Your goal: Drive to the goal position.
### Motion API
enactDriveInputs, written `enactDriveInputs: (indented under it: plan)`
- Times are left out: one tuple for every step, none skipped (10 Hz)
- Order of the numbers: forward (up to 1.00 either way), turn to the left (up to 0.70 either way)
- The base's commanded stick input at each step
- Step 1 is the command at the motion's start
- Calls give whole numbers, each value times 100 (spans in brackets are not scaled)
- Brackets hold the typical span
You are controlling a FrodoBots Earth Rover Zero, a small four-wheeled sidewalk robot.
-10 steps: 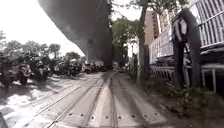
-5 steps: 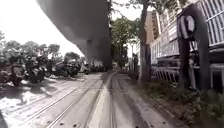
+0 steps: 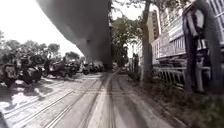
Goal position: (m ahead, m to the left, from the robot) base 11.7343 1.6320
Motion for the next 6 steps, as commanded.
enactDriveInputs:
  plan:
    - [45,0]
    - [45,0]
    - [45,0]
    - [45,0]
    - [45,0]
    - [45,0]
